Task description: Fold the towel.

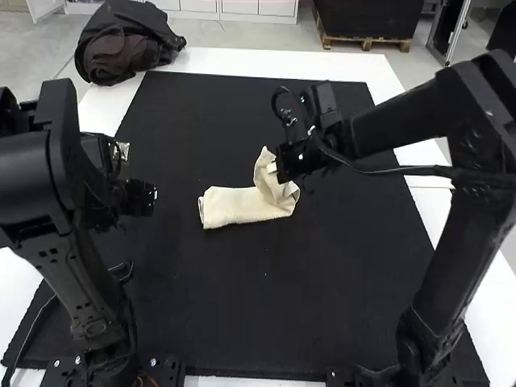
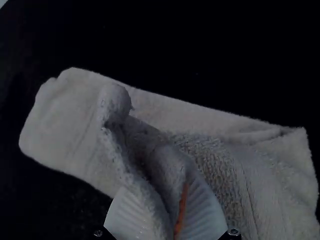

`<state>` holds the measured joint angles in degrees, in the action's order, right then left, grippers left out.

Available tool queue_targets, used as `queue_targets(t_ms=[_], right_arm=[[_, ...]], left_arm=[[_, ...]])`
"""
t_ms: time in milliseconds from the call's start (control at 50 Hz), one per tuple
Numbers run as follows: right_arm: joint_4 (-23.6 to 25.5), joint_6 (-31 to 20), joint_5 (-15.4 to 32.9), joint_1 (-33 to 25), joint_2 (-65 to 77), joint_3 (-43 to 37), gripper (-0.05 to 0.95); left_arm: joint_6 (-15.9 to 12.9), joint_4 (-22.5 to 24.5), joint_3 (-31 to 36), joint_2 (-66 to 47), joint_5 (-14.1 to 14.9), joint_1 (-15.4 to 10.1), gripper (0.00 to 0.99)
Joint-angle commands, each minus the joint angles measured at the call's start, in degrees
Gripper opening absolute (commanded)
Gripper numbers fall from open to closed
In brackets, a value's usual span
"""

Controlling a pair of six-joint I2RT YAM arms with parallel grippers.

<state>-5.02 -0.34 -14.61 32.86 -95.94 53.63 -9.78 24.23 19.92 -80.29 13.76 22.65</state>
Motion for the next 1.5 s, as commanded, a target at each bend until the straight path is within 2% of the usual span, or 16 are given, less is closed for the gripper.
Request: queue_targets(t_ms=[0,220,660,1200,1300,1400,1480], right_arm=[[-1.84,1.66,-0.15,2.38,-2.06,2.89,-0.02],[-2.10,2.71,-0.33,6.51,-7.07,7.37,-0.02],[-3.07,3.15,-0.42,10.03,-14.98,14.75,-0.02],[-4.92,5.00,-0.95,13.37,-20.95,18.80,-0.02],[-4.83,7.19,-1.82,13.98,-22.18,19.59,0.09],[-4.83,7.28,-1.91,15.39,-22.45,19.67,0.27],[-4.83,7.37,-1.91,16.01,-22.45,19.76,0.35]], left_arm=[[0.46,0.21,1.61,0.93,0.74,0.37,0.966],[0.90,-0.06,1.26,0.93,1.18,0.20,0.966],[0.99,0.29,0.91,0.93,2.33,0.11,0.966],[0.99,0.64,0.91,0.84,2.50,0.02,0.966],[0.99,0.64,0.91,0.84,2.50,-0.15,0.966],[0.99,0.64,0.91,0.84,2.50,-0.24,0.966],[1.26,0.64,0.91,0.84,2.50,-0.24,0.966]])
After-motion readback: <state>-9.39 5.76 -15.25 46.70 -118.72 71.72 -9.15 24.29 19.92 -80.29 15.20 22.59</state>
